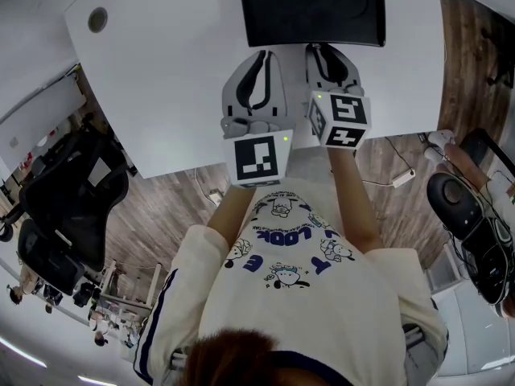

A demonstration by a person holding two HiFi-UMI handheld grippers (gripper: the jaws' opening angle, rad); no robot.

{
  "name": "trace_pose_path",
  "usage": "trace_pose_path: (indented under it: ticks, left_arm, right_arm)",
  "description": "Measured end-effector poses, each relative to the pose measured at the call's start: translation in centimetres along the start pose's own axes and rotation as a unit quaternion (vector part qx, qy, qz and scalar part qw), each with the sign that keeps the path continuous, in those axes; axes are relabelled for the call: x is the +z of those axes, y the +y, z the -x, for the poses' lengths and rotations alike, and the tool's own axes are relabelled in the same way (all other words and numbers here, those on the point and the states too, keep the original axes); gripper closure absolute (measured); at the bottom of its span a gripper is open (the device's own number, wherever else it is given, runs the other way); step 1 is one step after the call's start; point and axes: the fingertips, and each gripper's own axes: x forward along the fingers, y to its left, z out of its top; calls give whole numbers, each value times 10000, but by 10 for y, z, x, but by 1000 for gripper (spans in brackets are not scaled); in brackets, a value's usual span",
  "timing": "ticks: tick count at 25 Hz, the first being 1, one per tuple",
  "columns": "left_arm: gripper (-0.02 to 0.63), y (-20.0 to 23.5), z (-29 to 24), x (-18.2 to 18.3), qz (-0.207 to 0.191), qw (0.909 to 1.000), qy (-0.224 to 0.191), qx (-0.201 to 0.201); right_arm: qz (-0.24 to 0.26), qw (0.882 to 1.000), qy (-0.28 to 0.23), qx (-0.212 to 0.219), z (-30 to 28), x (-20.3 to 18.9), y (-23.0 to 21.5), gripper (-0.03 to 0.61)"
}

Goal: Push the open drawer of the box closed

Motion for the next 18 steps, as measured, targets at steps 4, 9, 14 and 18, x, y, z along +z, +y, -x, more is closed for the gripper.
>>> trace_pose_path:
  ticks: [4, 9, 14, 18]
  left_arm:
    - [583, 1, 0, 4, 40, 10000, -62, 16]
    - [583, -2, 7, 19, -22, 9998, -191, -24]
    - [583, -3, 18, 39, -150, 9987, -480, -59]
    - [583, -6, 27, 54, -128, 9978, -646, -36]
  right_arm:
    - [-76, 9999, -19, -80, -1, -2, -4, 451]
    - [7, 9998, -128, -139, 14, 7, 1, 370]
    - [343, 9966, -628, -400, 48, 35, 10, 464]
    - [369, 9901, -1261, -500, 76, 68, 19, 524]
